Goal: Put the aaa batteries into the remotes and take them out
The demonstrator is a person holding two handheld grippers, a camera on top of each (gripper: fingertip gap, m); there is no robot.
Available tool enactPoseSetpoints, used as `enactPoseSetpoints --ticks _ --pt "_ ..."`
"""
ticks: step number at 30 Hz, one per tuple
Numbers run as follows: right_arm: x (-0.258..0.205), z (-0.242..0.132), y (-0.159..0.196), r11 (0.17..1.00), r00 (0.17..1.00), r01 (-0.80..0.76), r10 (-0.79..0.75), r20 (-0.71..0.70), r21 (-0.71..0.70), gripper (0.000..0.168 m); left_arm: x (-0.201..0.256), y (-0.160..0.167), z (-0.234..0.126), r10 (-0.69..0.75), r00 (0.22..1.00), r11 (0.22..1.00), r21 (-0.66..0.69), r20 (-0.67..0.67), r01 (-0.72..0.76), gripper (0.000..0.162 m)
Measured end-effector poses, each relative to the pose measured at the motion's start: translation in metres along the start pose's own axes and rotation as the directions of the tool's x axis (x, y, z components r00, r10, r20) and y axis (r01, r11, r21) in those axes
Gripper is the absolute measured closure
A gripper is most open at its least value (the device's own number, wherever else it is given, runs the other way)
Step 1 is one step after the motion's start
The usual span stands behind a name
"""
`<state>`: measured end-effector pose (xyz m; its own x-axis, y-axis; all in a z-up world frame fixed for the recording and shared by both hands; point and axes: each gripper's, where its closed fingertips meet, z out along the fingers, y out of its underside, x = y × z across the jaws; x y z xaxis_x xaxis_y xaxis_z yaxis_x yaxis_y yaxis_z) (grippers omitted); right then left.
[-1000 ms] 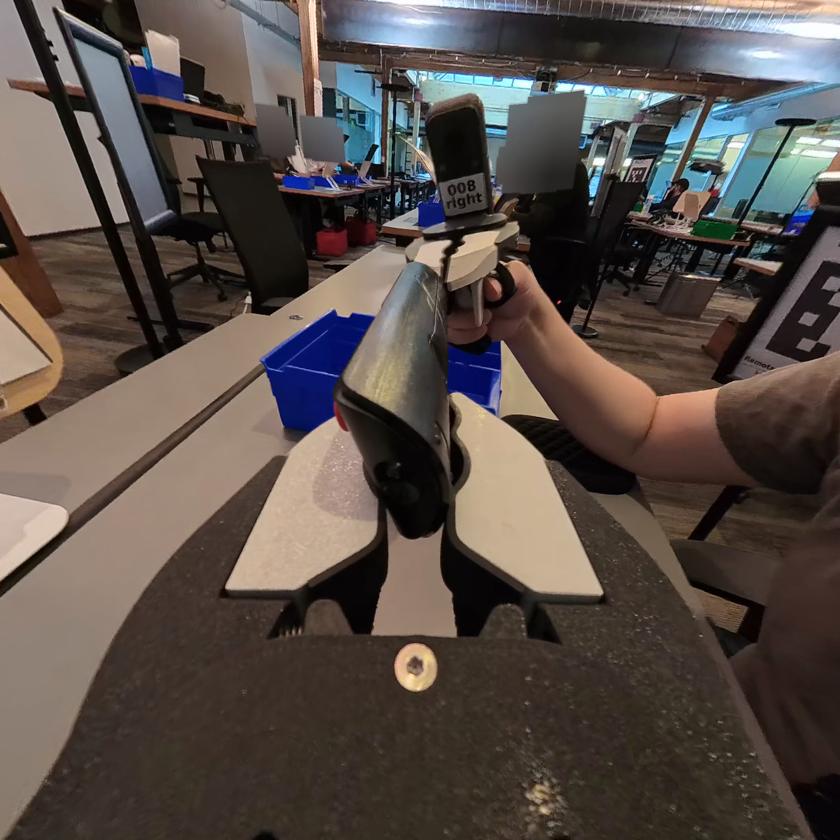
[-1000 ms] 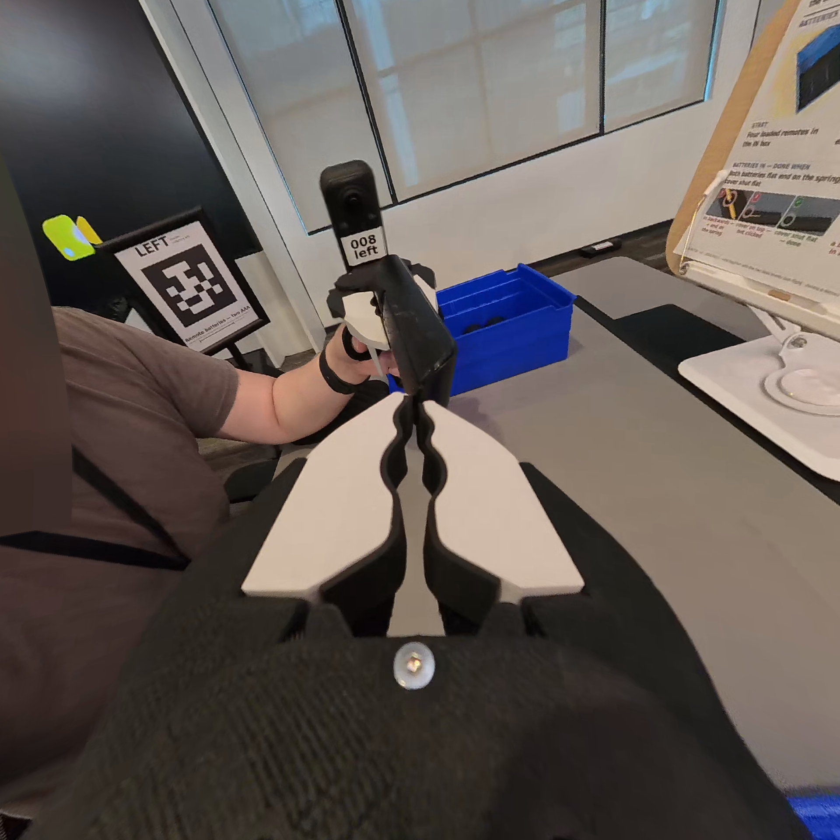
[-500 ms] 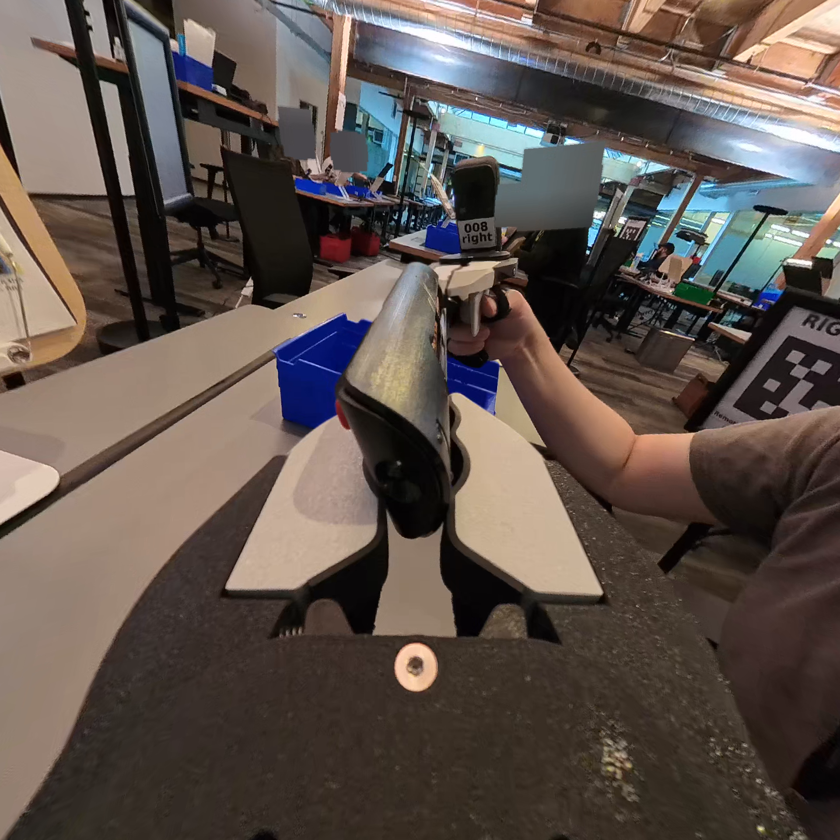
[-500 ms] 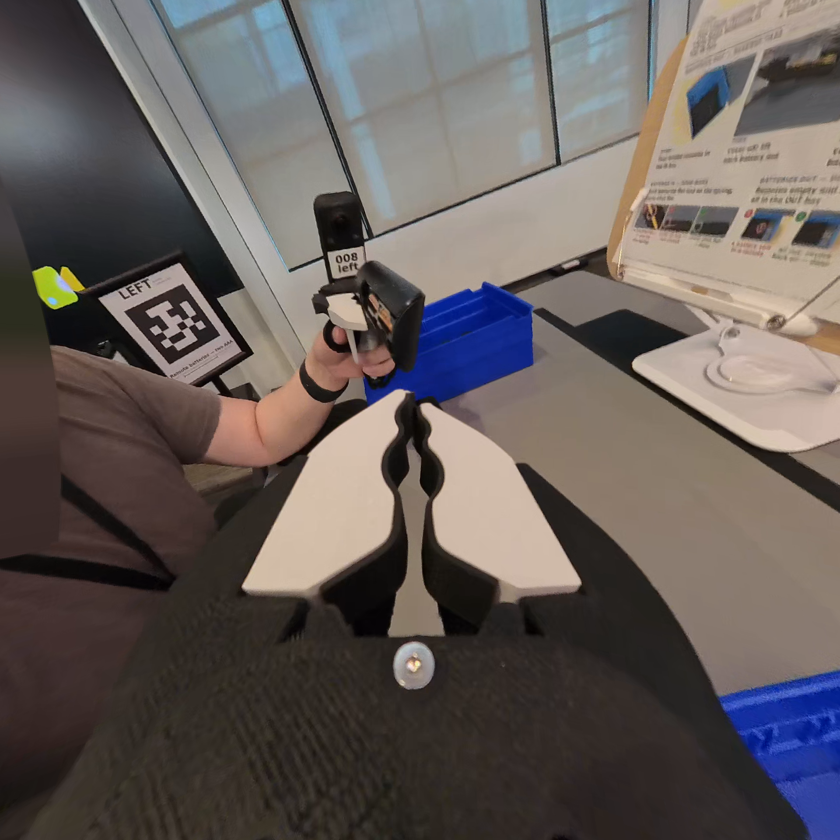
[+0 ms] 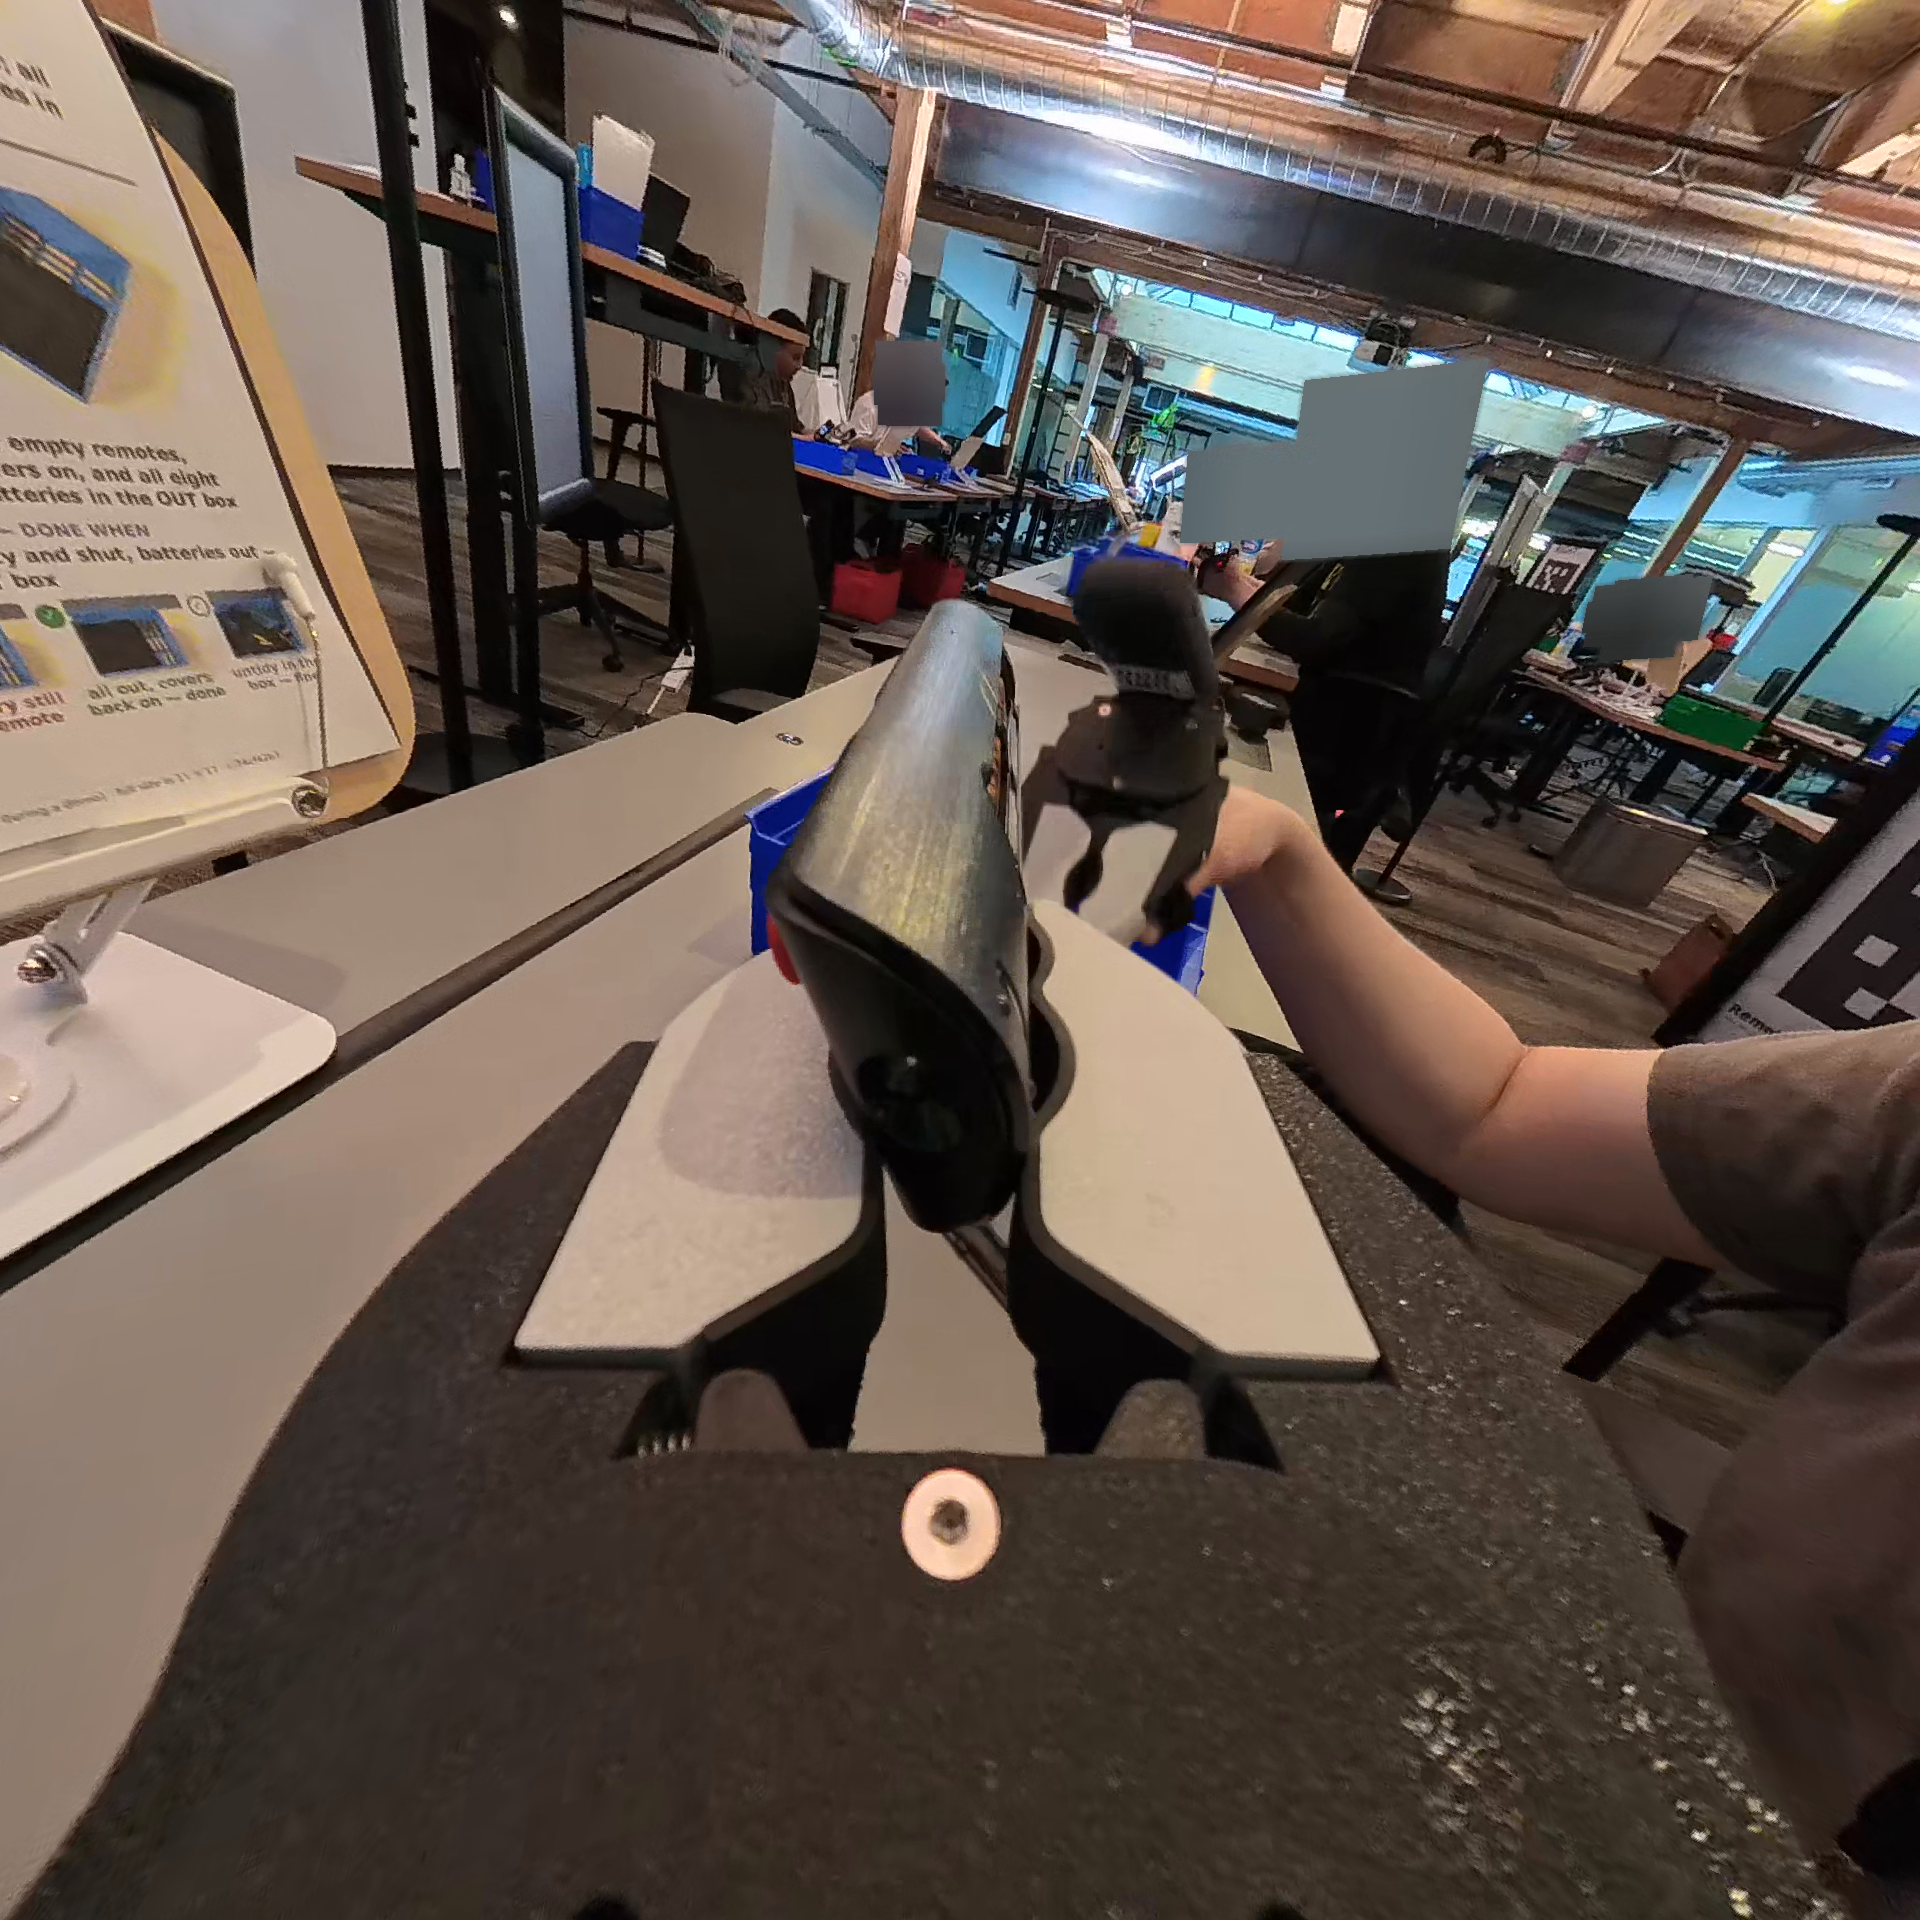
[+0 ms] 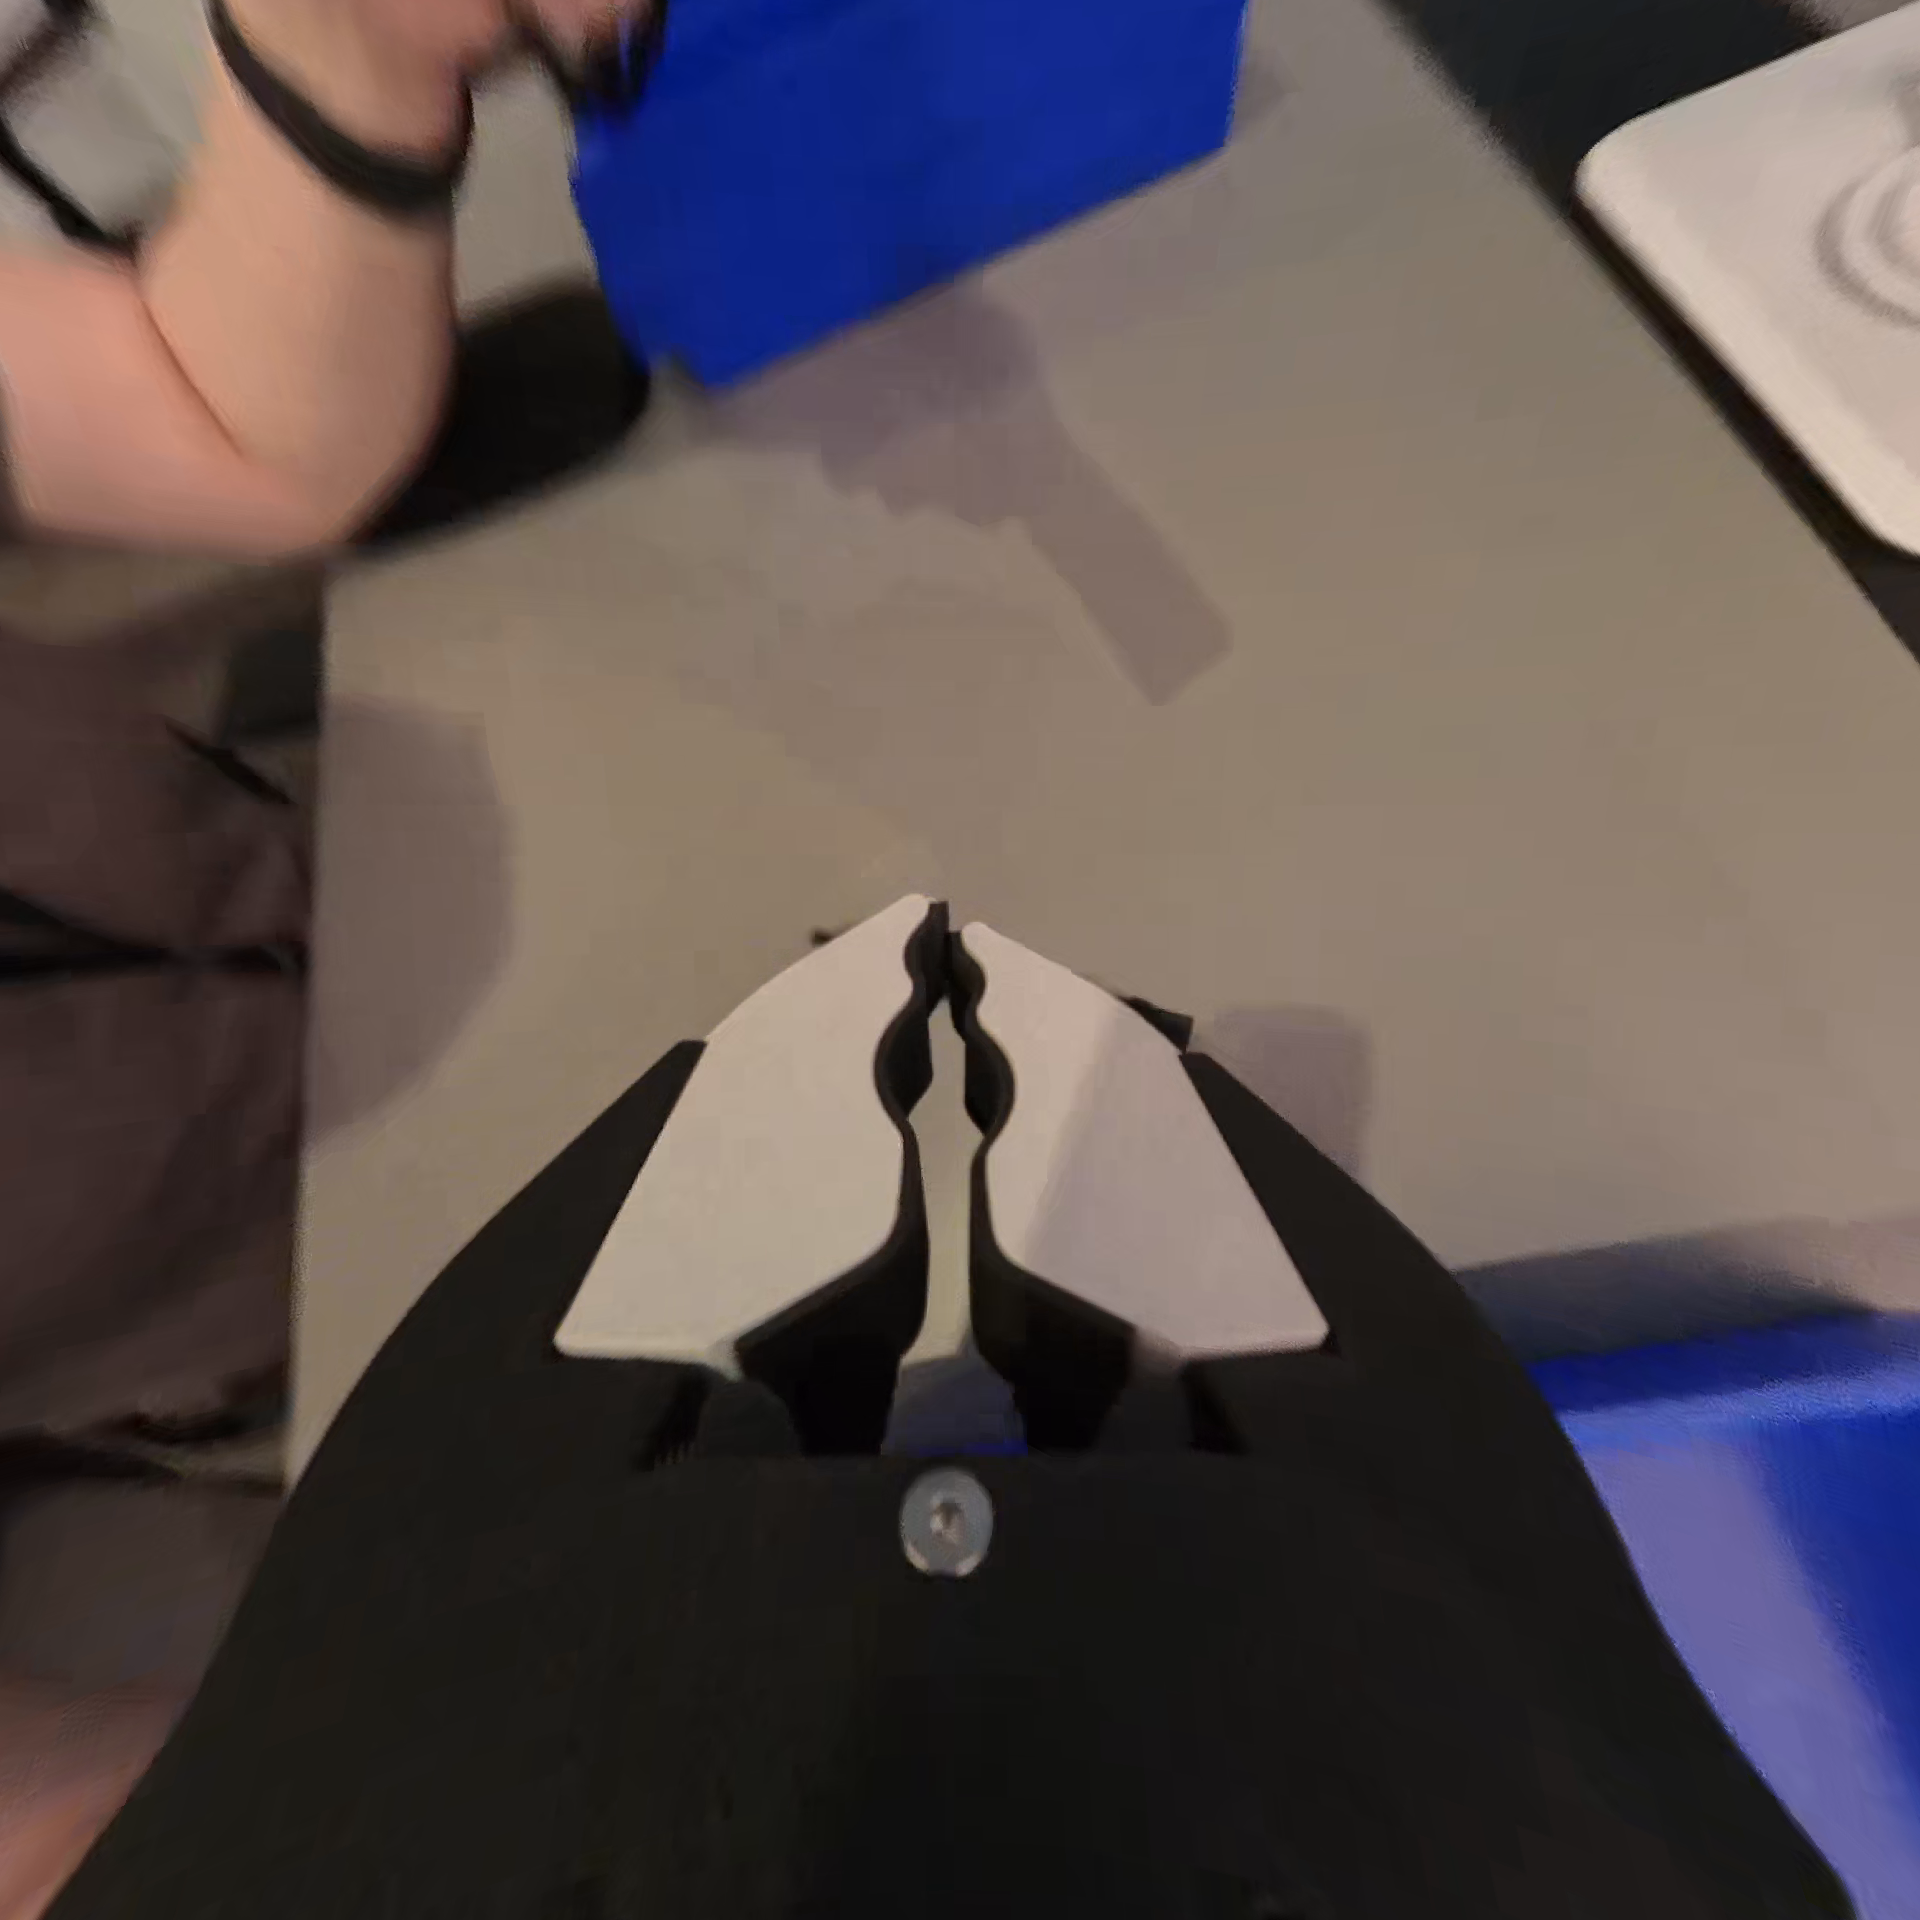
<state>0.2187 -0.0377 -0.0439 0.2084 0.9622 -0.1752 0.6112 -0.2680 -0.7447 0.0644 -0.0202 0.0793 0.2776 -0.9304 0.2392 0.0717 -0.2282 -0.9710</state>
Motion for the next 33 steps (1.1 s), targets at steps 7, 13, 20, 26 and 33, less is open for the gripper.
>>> enactPoseSetpoints --ticks 7,13,20,26,33 --pt "-0.029 0.065 0.029 0.860 0.903 0.421 -0.426 0.046 -0.288 0.145 0.008 -0.020 -0.018 0.040 0.999 0.999 0.033 0.015 -0.041 0.140" --pt "-0.017 0.079 0.052 0.734 0.843 0.535 -0.501 0.197 -0.419 0.142 0.008 -0.040 -0.042 0.048 0.998 0.995 0.088 0.028 -0.050 0.139" --pt "0.005 0.082 0.072 0.572 0.771 0.625 -0.560 0.303 -0.531 0.136 0.008 -0.049 -0.056 0.057 0.998 0.992 0.109 0.040 -0.061 0.139" --pt "0.005 0.093 0.085 0.557 0.766 0.635 -0.541 0.347 -0.535 0.133 0.008 -0.053 -0.060 0.048 0.998 0.991 0.122 0.034 -0.052 0.139" --pt "0.006 0.098 0.079 0.576 0.744 0.656 -0.603 0.288 -0.487 0.138 0.009 -0.051 -0.059 0.038 0.999 0.992 0.117 0.019 -0.040 0.139"
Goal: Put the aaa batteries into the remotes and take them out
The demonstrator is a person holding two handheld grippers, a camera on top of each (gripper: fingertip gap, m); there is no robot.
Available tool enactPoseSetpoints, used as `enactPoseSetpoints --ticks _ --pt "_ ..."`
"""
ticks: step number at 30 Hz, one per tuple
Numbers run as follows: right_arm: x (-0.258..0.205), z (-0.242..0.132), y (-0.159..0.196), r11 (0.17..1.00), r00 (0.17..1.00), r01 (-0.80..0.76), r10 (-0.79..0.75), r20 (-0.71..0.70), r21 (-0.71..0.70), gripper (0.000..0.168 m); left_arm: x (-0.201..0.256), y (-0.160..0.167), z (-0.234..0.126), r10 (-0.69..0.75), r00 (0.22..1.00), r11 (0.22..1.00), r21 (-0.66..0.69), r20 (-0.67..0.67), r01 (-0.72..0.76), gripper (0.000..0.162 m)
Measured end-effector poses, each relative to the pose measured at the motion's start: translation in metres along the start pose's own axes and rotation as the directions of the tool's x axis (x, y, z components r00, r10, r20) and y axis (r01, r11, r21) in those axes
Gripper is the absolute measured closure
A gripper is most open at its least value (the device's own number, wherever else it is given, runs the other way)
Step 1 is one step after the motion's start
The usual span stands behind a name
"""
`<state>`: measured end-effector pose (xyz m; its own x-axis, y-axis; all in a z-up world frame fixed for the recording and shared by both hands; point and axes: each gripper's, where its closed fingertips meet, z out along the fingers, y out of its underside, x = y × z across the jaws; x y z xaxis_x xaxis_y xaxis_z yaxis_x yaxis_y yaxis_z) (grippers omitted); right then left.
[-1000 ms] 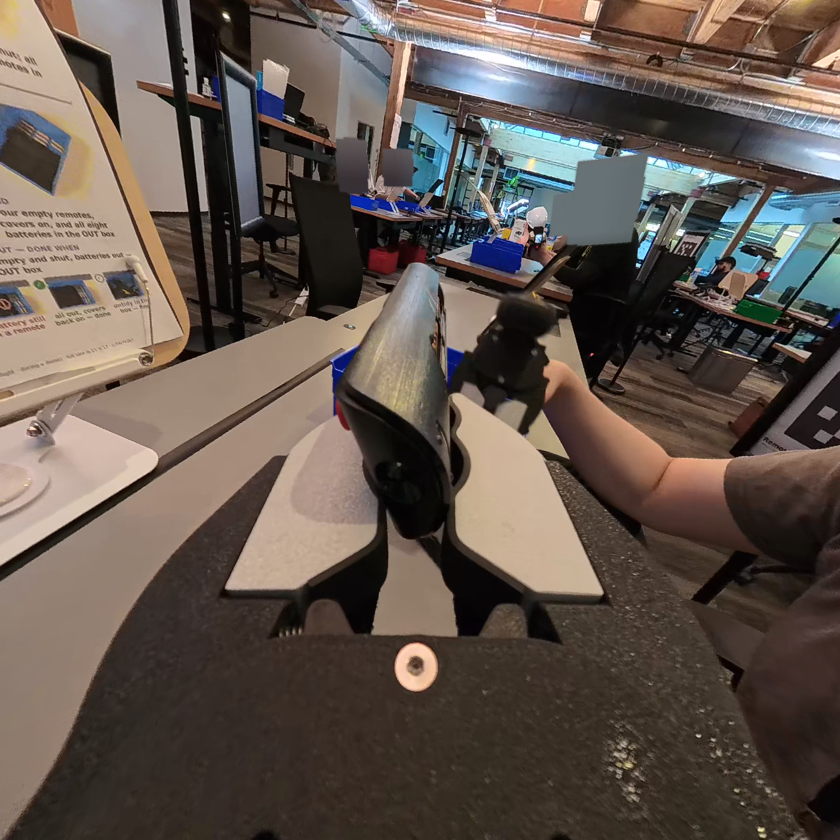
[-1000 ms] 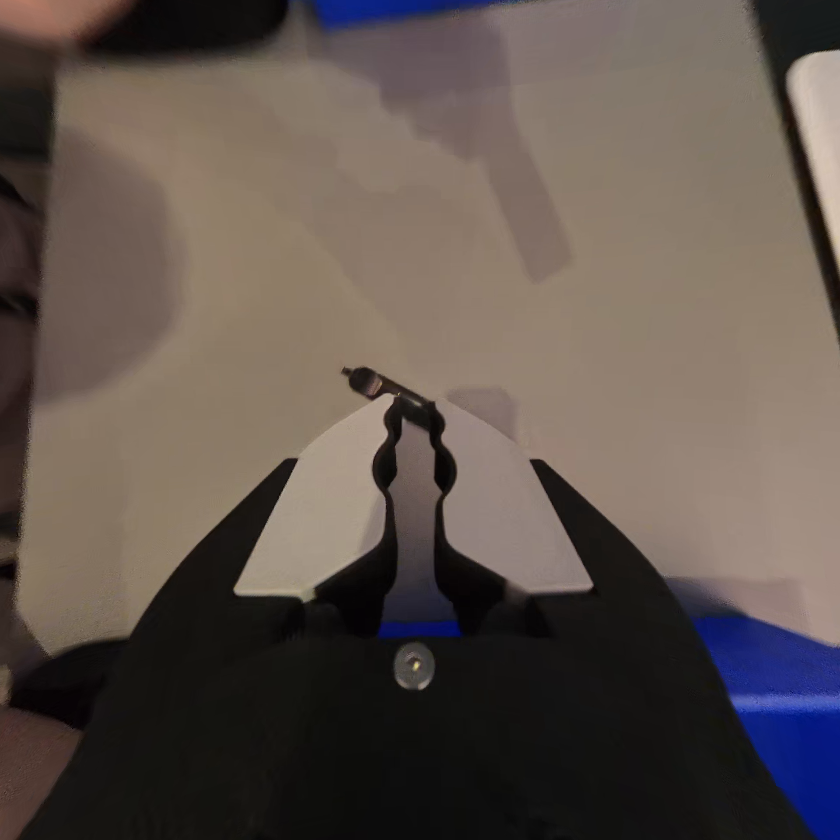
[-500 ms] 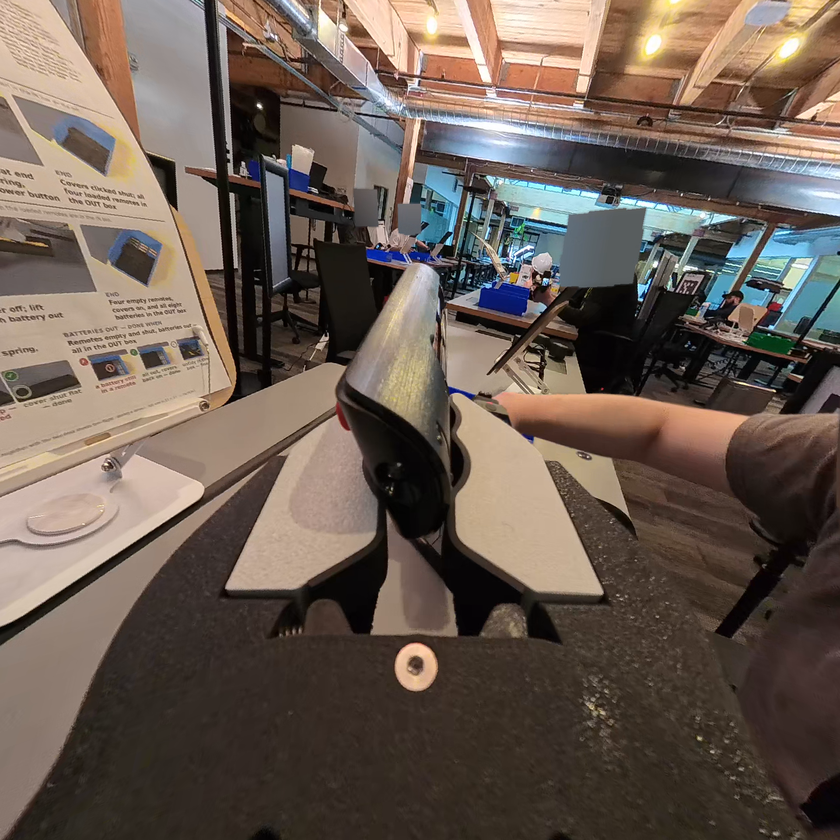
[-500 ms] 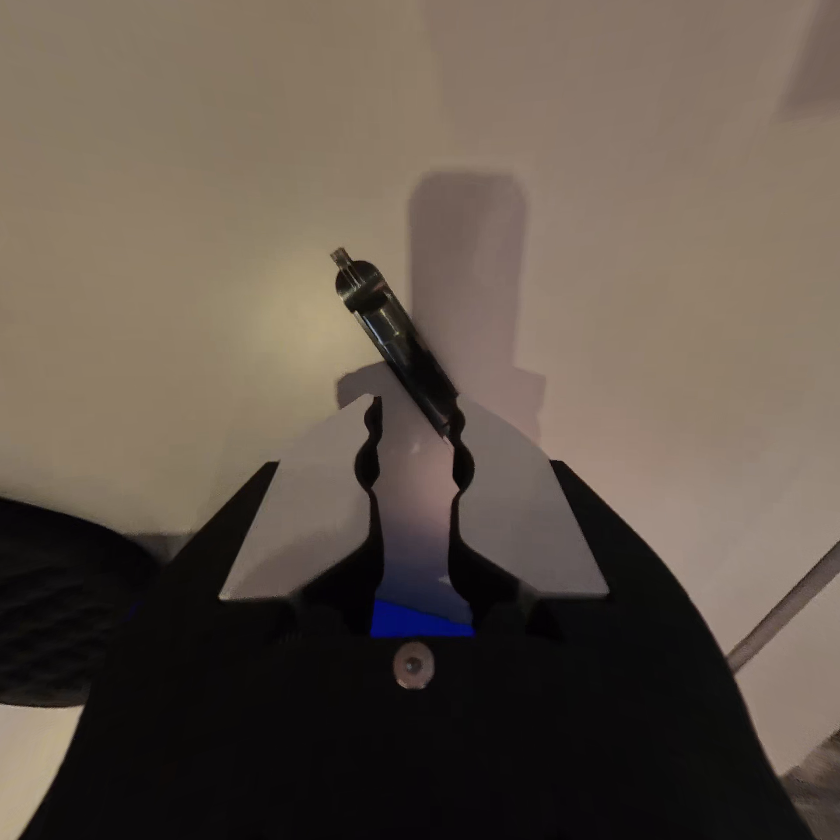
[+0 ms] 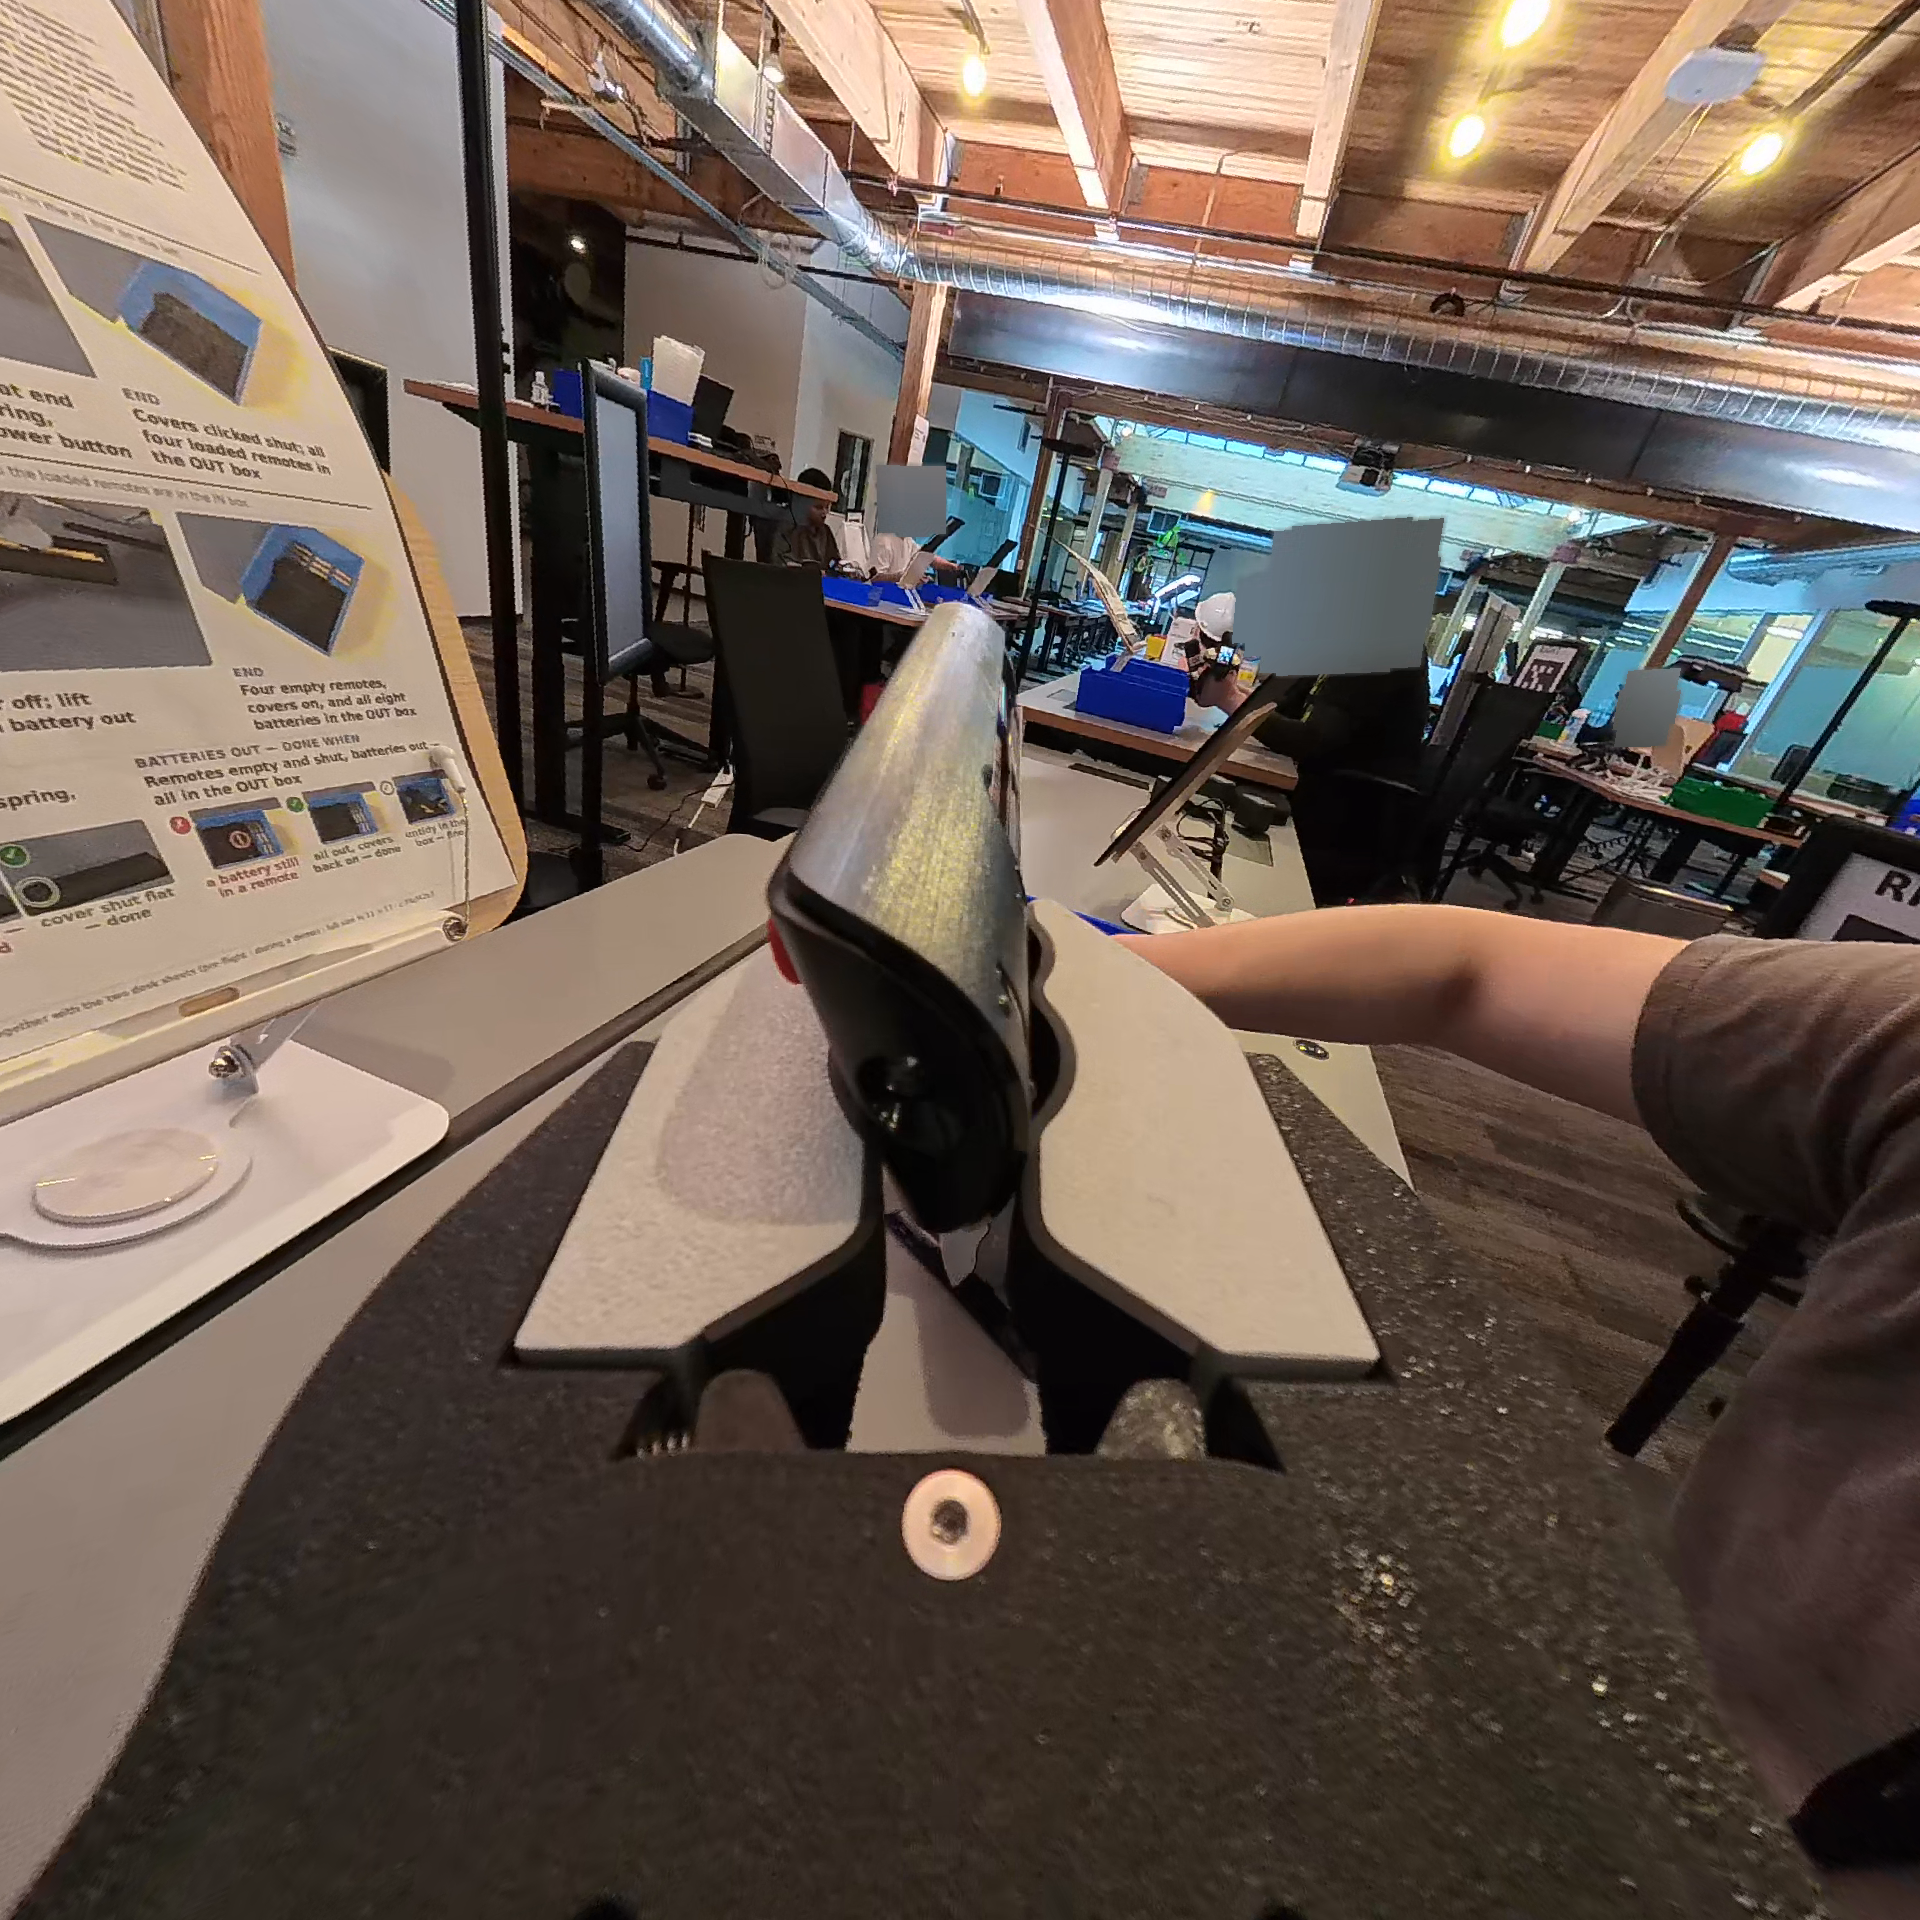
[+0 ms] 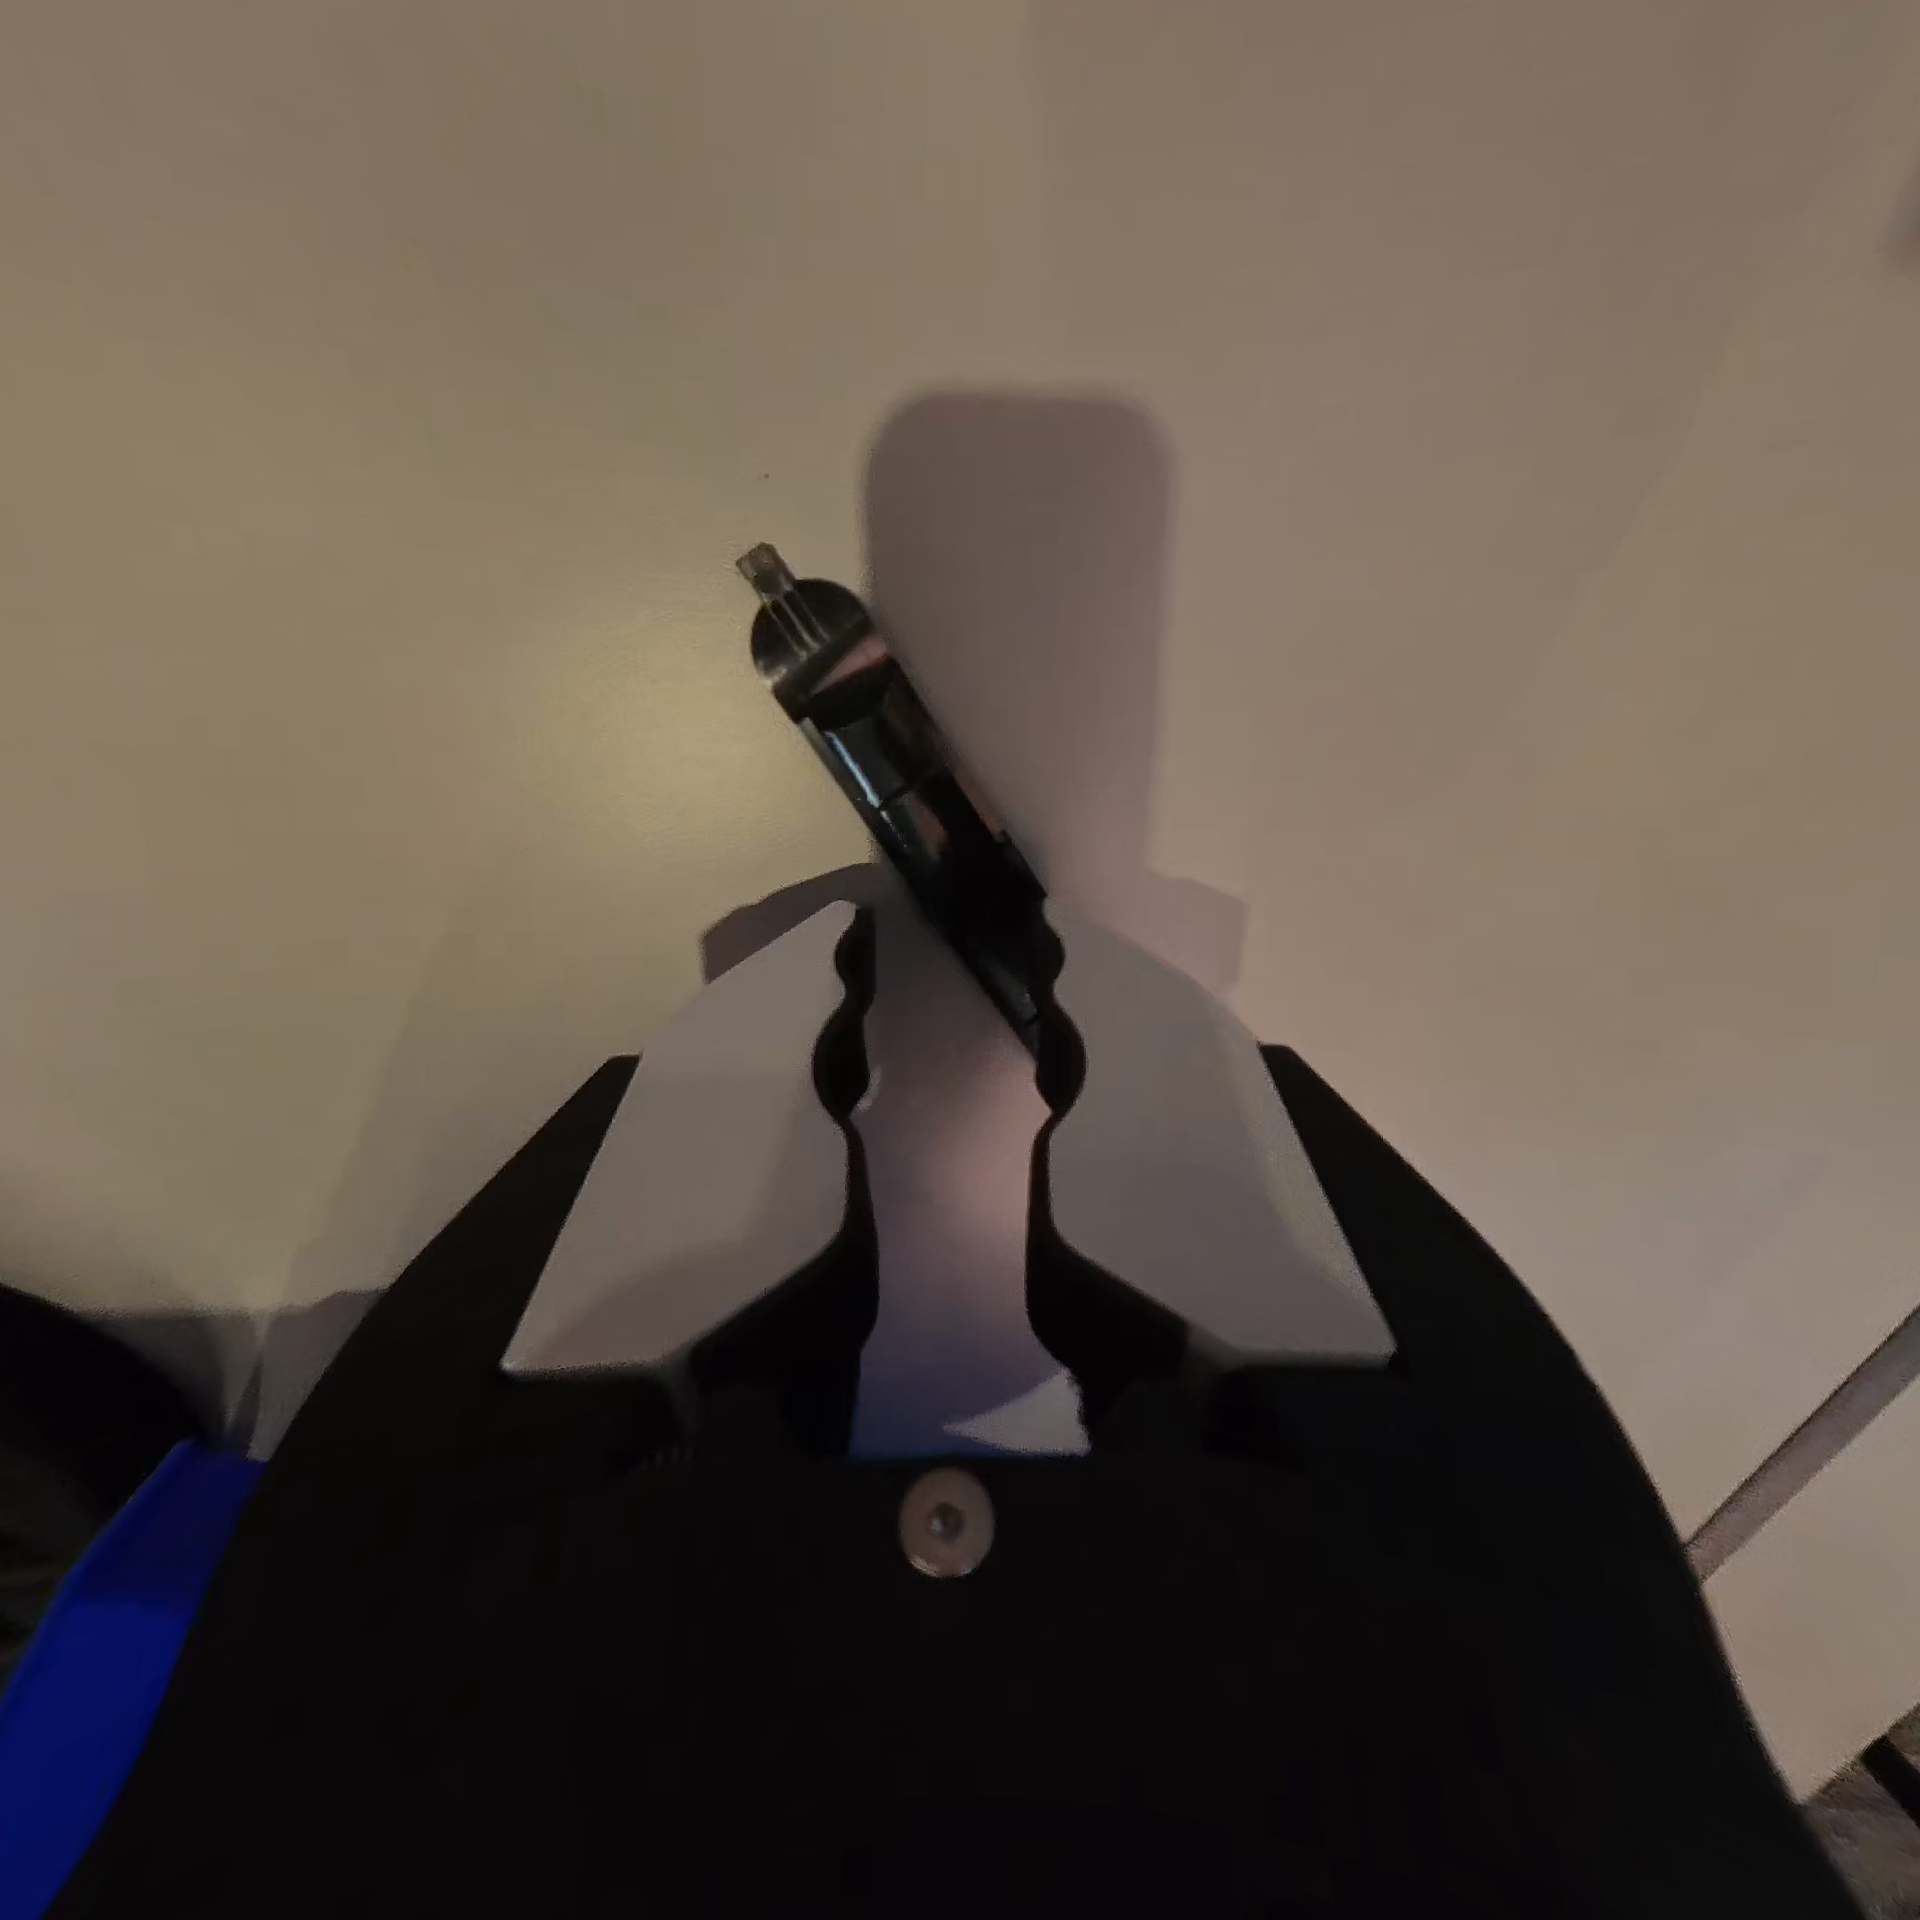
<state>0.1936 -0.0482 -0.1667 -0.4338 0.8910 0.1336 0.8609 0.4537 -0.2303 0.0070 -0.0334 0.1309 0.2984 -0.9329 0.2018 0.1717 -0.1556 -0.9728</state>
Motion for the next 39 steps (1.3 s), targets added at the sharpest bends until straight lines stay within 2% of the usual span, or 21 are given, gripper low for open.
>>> enactPoseSetpoints --ticks 3,11,15,18,20,22,24,26,27,29,32,34,35,38,39 --pt "0.000 0.001 0.001 0.999 0.999 -0.041 0.041 0.009 -0.001 0.156 0.000 0.001 0.001 -0.001 1.000 1.000 -0.002 0.001 0.001 0.139" --pt "0.004 0.000 -0.009 0.998 0.998 -0.066 0.067 -0.012 0.022 0.163 0.008 0.003 0.004 0.005 1.000 1.000 -0.025 -0.023 -0.006 0.139" --pt "0.007 -0.014 -0.022 0.986 0.990 -0.121 0.128 -0.052 0.111 0.164 0.010 0.001 0.003 0.001 0.999 1.000 -0.018 -0.033 -0.002 0.139" --pt "0.003 -0.024 -0.035 0.944 0.967 -0.249 0.253 0.009 0.215 0.164 0.010 -0.001 0.002 -0.004 0.999 1.000 -0.008 -0.035 0.004 0.139" --pt "-0.004 -0.031 -0.048 0.853 0.899 -0.437 0.407 0.160 0.285 0.164 0.011 -0.001 0.001 -0.004 0.999 1.000 -0.009 -0.039 0.004 0.139" --pt "-0.008 -0.037 -0.061 0.718 0.776 -0.628 0.546 0.316 0.301 0.164 0.011 -0.001 0.001 -0.004 0.999 1.000 -0.010 -0.039 0.004 0.139" --pt "-0.014 -0.035 -0.067 0.628 0.663 -0.742 0.636 0.395 0.235 0.164 0.012 -0.002 0.001 0.003 0.999 1.000 -0.012 -0.037 -0.003 0.139" --pt "-0.019 -0.026 -0.070 0.550 0.563 -0.819 0.717 0.411 0.165 0.164 0.014 -0.002 0.001 0.010 0.999 1.000 -0.013 -0.036 -0.011 0.140" --pt "-0.018 -0.019 -0.068 0.516 0.530 -0.843 0.755 0.387 0.149 0.164 0.016 -0.003 0.001 0.012 0.999 1.000 -0.011 -0.038 -0.013 0.139" --pt "-0.019 -0.007 -0.063 0.532 0.546 -0.836 0.783 0.299 0.134 0.164 0.019 -0.004 0.001 0.009 0.999 1.000 -0.006 -0.052 -0.010 0.139" --pt "-0.017 -0.002 -0.066 0.620 0.651 -0.756 0.745 0.144 0.210 0.164 0.024 -0.004 0.003 0.011 0.998 1.000 -0.009 -0.070 -0.012 0.139" --pt "-0.014 -0.008 -0.073 0.675 0.711 -0.671 0.703 0.009 0.305 0.150 0.027 -0.004 0.003 0.012 0.997 1.000 -0.010 -0.078 -0.013 0.139" --pt "-0.014 -0.012 -0.078 0.701 0.732 -0.620 0.678 -0.060 0.352 0.141 0.028 -0.004 0.004 0.011 0.997 1.000 -0.008 -0.083 -0.012 0.139" --pt "-0.017 -0.019 -0.082 0.811 0.765 -0.440 0.563 -0.312 0.385 0.133 0.031 -0.005 0.004 0.004 0.995 1.000 -0.001 -0.100 -0.004 0.139" --pt "-0.022 -0.018 -0.084 0.840 0.775 -0.390 0.520 -0.358 0.377 0.130 0.032 -0.005 0.004 0.002 0.994 1.000 -0.001 -0.106 -0.002 0.139"
